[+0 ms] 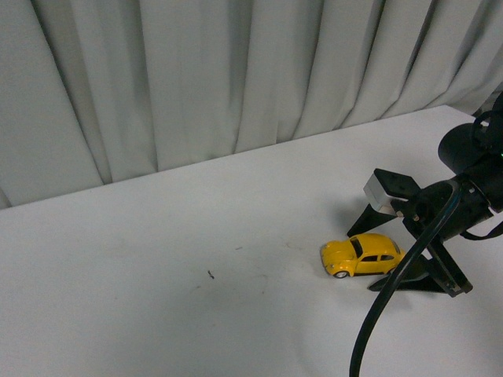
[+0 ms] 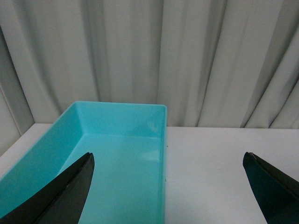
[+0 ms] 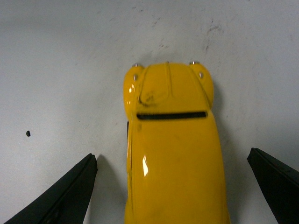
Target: Wind up and store yellow beetle toy
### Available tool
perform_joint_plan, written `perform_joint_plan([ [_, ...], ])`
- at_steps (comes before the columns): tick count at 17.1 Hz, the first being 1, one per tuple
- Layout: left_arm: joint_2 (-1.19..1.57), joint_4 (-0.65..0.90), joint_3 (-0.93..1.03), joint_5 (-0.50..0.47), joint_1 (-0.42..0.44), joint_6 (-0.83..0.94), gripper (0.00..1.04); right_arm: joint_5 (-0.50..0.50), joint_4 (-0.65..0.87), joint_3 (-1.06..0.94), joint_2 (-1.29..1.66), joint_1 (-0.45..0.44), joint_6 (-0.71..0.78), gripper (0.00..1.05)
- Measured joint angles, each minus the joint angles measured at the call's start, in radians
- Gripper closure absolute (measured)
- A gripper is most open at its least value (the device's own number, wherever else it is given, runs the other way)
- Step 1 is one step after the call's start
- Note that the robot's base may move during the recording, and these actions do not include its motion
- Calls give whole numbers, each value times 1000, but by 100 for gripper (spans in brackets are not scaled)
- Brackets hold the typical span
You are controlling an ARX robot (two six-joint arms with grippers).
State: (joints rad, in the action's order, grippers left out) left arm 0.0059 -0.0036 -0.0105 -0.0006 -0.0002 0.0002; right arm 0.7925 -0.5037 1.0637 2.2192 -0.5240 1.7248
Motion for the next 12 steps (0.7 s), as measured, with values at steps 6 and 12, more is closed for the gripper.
perform_joint_plan([
  [6,0,0,0,0,0,0,7,8,19,-5,0,8,-4,7],
  [12,0,0,0,0,0,0,7,19,108,-11,-40,55,-2,7],
])
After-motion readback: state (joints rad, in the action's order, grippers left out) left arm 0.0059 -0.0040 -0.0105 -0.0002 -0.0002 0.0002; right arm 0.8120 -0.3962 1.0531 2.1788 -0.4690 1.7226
